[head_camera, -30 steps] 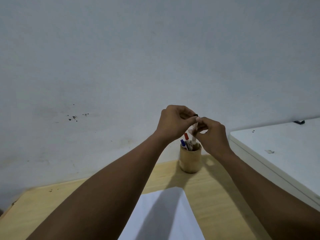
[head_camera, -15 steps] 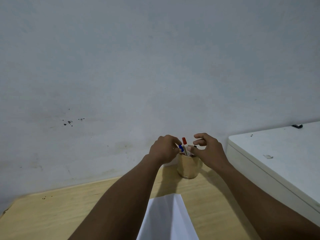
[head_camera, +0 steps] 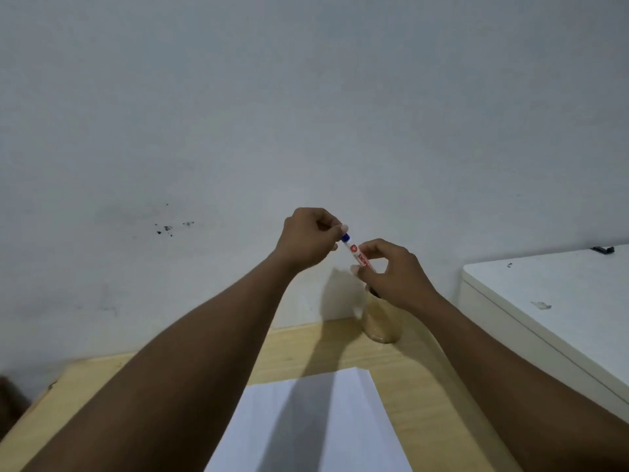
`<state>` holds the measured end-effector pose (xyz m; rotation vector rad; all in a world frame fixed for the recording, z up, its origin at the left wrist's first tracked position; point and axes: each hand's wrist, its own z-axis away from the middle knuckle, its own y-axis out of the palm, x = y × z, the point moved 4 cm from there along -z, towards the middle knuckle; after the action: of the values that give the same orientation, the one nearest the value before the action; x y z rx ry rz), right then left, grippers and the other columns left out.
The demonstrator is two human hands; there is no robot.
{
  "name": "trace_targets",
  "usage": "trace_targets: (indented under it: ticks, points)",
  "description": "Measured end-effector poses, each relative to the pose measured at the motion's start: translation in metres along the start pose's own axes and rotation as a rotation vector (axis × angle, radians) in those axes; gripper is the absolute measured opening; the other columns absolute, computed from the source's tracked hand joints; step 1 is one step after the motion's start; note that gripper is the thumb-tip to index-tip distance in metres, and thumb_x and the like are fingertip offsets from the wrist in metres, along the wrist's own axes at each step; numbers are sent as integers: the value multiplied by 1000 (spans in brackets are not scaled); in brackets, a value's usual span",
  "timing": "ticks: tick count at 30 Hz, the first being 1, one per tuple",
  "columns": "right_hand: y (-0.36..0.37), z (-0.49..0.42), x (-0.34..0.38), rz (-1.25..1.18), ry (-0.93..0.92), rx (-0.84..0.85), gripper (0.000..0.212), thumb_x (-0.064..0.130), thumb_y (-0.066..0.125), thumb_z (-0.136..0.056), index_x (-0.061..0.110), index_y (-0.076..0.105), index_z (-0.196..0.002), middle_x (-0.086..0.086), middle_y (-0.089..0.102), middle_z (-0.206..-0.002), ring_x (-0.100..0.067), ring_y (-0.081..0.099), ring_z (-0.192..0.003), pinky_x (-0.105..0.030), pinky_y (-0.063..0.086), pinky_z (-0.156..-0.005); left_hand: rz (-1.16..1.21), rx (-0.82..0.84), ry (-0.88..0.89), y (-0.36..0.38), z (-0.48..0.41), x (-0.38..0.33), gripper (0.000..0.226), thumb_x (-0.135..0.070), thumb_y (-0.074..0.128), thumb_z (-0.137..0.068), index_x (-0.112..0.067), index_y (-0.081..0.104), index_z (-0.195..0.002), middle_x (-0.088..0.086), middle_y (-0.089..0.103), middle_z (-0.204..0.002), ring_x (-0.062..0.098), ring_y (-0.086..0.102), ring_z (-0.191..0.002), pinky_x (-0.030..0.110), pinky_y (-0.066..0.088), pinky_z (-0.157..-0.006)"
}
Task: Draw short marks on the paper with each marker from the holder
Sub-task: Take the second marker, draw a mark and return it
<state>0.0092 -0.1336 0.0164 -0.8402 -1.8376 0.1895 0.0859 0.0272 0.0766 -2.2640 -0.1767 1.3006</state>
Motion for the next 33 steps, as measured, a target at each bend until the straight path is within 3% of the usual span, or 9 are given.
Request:
trace_targets:
  ticks: [3, 6, 11, 15, 20, 25, 27, 30, 33]
  points:
    - [24, -1, 27, -99, -9, 61, 12, 28, 76, -87, 25, 72, -97, -2, 80, -89, -22, 74, -87, -34, 54, -79, 149, 14, -98, -42, 17, 14, 20, -26, 70, -95, -6, 75, -94, 1, 78, -83, 15, 77, -72, 28, 57, -68]
    - [47, 6, 53, -386, 76, 200, 15, 23, 73, -91, 15, 73, -104, -9, 82, -84, -24, 79, -78, -36, 55, -77, 258, -6, -218, -78, 43, 43, 34, -32, 68, -96, 2, 72, -99, 4, 74, -79, 17, 74, -69, 30, 57, -70]
    - [106, 37, 75, -946, 387, 438, 26, 29, 64, -93, 10, 73, -109, -15, 78, -94, -25, 75, -80, -35, 51, -73, 403, -18, -404, -110, 96, 100, 34, -45, 59, -99, -13, 69, -95, 1, 69, -73, 20, 70, -68, 33, 55, -71]
    - [164, 67, 76, -1238, 591, 417, 34, 37, 73, -82, 11, 75, -104, -10, 74, -87, -22, 73, -75, -31, 52, -64, 345, -62, -494, -113, 135, 133, 39, -44, 47, -104, -12, 63, -91, 3, 63, -68, 22, 63, -60, 33, 50, -65]
    - [219, 88, 72, -1075, 703, 343, 23, 36, 71, -91, 12, 71, -90, -6, 68, -68, -15, 62, -50, -24, 42, -47, 257, -39, -526, -108, 169, 164, 46, -44, 35, -107, -13, 48, -77, -5, 41, -51, 17, 45, -46, 30, 37, -58]
    - [209, 71, 69, -937, 517, 380, 8, 14, 64, -95, 6, 65, -95, -16, 64, -73, -20, 62, -52, -26, 43, -50, 216, -200, -528, -135, 182, 190, 50, -39, 33, -109, -15, 39, -64, -5, 37, -49, 21, 39, -52, 31, 34, -57]
    - [196, 63, 63, -850, 462, 387, 12, 15, 63, -97, 5, 68, -101, -17, 68, -78, -24, 68, -60, -28, 47, -52, 54, -197, -485, -151, 188, 205, 50, -42, 39, -107, -14, 41, -66, -8, 43, -52, 22, 45, -54, 32, 38, -60]
    - [186, 59, 54, -676, 422, 427, 22, 19, 63, -97, 3, 71, -110, -20, 76, -91, -32, 74, -76, -32, 52, -57, -343, -51, -396, -161, 193, 222, 42, -43, 50, -102, -14, 47, -71, -10, 66, -70, 23, 59, -66, 34, 43, -63]
    - [193, 69, 50, -537, 370, 467, 15, 15, 71, -91, 3, 72, -98, -11, 78, -80, -24, 72, -67, -31, 51, -56, -579, 79, -361, -152, 194, 229, 34, -45, 56, -96, -24, 46, -71, -4, 66, -75, 21, 57, -72, 34, 41, -61]
